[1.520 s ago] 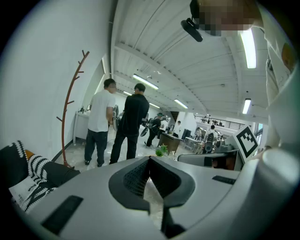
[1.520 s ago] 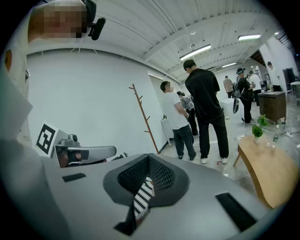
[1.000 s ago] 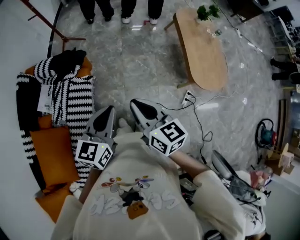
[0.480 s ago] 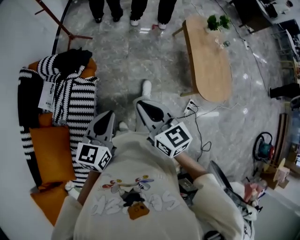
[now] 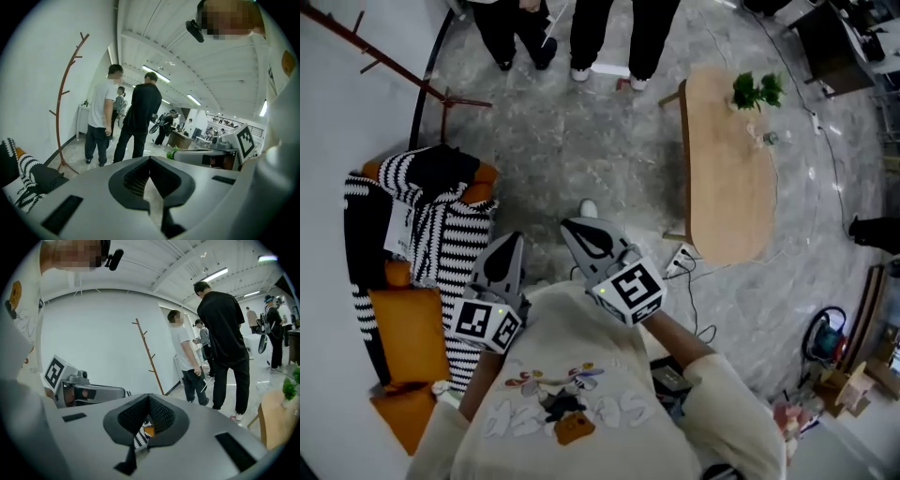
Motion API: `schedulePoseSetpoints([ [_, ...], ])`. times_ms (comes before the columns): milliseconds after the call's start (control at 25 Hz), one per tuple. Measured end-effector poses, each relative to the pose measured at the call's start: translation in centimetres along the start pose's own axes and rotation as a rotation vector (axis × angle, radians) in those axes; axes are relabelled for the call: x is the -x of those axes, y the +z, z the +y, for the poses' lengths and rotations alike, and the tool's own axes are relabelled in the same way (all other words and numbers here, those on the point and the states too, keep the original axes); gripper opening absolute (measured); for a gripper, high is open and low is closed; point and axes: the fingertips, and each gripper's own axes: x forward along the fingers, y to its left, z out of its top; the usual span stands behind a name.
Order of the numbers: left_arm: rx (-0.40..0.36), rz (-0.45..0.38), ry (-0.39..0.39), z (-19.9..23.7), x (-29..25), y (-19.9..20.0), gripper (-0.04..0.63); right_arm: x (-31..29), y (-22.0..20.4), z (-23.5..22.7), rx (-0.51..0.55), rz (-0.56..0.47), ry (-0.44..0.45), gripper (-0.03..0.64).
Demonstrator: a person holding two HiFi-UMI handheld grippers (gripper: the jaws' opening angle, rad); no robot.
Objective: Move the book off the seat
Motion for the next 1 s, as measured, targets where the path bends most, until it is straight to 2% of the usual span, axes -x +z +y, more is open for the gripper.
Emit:
schedulePoseSetpoints([
  [160, 0.014, -0.003, 0.063, 0.0, -4.6, 2.9, 0.008, -2.2, 2.2, -5.5, -0.058, 0.007, 0.016, 0.005],
  [360, 0.025, 0.004, 0.155, 3.2, -5.8, 4.1, 0.008, -5.1, 3.4, -7.9, -0.049, 0.027, 0.06, 0.005],
  [680, 0.063, -0.042, 0.296, 5.7, -4.3, 5.6, 0.008, -7.8, 5.4, -7.6, 0.016, 0.067, 0.164, 0.005],
  [800, 0.086, -0.066, 0.356, 6.3, -3.4, 5.1, 0.008, -8.6, 5.5, -6.5, 0.08, 0.081, 0.224, 0.005],
  [1000, 0.138, -0.078, 0.434, 7.3, -1.0, 3.8, 0.008, -10.4, 5.0, -4.7, 0.11, 0.116, 0.306, 0.006],
])
